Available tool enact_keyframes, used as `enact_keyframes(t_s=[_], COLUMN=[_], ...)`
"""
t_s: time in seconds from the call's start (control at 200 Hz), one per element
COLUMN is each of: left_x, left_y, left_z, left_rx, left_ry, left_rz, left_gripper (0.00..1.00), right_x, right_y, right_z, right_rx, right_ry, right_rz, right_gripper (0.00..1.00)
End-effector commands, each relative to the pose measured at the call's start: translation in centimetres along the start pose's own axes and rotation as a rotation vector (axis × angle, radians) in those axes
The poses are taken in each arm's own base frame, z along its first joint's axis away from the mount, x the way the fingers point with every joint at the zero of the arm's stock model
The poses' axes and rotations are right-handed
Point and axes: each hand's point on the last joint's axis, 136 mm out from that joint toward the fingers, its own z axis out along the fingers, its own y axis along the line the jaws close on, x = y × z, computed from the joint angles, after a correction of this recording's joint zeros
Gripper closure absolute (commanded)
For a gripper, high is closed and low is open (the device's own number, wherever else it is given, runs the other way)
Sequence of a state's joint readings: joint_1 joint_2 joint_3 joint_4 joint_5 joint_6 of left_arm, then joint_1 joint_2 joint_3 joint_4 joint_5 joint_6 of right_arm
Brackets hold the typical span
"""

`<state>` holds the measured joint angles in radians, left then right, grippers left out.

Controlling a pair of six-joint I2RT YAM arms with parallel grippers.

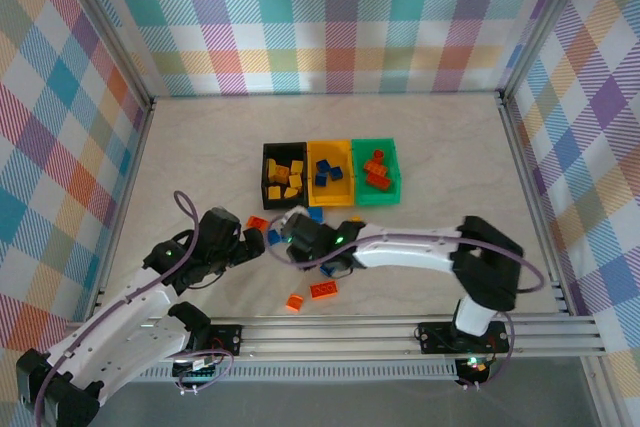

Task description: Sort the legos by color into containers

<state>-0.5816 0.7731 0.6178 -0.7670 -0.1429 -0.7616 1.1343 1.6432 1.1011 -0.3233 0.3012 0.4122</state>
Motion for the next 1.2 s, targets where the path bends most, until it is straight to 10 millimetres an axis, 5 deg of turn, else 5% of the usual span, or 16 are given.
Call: enact_keyframes(t_s=[0.0,0.235,0.435,0.53,0.725,0.89,1.06,1.195], left_x=[-0.5,0.2,0.5,0.7,0.8,0.6,-0.3,-0.6], left_y=[-1.2,-2.5,-2.6,-2.4,-2.4,-3.6,-4.2,-4.2], left_z=[0.4,2.1,2.7,3.0,3.4,4.4,6.5,8.0], left_rx=[0.041,0.067,0.058,0.045,0.036,0.056,-0.008,-0.057], left_ry=[0.003,0.066,0.088,0.100,0.115,0.129,0.139,0.141], left_rz=[0.015,0.025,0.036,0.041,0.072,0.109,0.138,0.133], left_gripper=[0.00,0.00,0.00,0.00,0.00,0.01,0.24,0.31], right_x=[-3.3,-7.0,-9.2,-9.3,-11.0,-11.3,-9.4,-7.6], right_y=[-6.1,-18.5,-24.1,-25.8,-25.7,-22.8,-19.3,-18.5], right_z=[-2.2,-2.0,0.7,2.1,1.7,-0.7,-1.8,-2.5], right_rx=[0.082,0.225,0.270,0.298,0.257,0.220,0.182,0.171], right_ry=[-0.092,-0.109,-0.063,-0.027,-0.060,-0.115,-0.135,-0.139], right_rz=[0.103,0.337,0.451,0.479,0.486,0.418,0.367,0.382], right_gripper=[0.63,0.63,0.60,0.50,0.20,0.15,0.15,0.15])
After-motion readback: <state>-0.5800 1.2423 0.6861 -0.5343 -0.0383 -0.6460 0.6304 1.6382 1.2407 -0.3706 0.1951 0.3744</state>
